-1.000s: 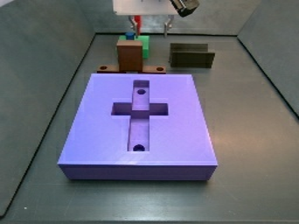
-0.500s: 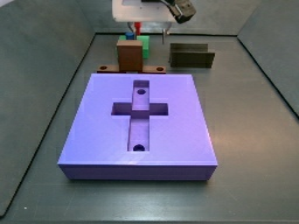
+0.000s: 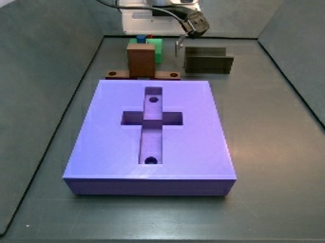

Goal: Pick up the green object. Move up. Place the green object on the fixture. Regrasp the green object. Move to above the board. Insert the green object.
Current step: Pick up the green object.

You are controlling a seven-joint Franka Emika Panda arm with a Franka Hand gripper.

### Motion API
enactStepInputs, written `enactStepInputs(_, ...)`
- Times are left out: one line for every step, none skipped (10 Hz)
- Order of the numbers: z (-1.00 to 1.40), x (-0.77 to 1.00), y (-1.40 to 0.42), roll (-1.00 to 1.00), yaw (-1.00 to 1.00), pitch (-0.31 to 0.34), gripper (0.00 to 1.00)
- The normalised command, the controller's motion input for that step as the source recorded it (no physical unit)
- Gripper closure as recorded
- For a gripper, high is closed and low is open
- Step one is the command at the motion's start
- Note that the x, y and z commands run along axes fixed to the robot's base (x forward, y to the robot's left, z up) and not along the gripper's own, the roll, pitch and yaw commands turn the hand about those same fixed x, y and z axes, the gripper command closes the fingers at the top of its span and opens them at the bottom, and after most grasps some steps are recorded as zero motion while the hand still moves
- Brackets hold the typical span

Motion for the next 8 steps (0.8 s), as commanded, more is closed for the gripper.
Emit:
enactStepInputs(-0.03,0.00,0.00,0.00,0.00,0.000,0.00)
enactStepInputs(-0.03,0.00,0.00,0.04,0.00,0.000,0.00)
enactStepInputs(-0.03,0.00,0.00,0.02,0.00,0.000,0.00)
enactStepInputs(-0.05,0.00,0.00,0.02,-0.07,0.000,0.00)
enactStepInputs(-0.06,0.00,0.00,0.02,-0.15,0.000,0.00)
enactStepInputs(-0.08,0.00,0.00,0.02,-0.16,0.000,0.00)
enactStepInputs(-0.05,0.00,0.00,0.00,-0.13,0.000,0.00)
enactStepInputs(-0.07,0.00,0.00,0.00,-0.07,0.000,0.00)
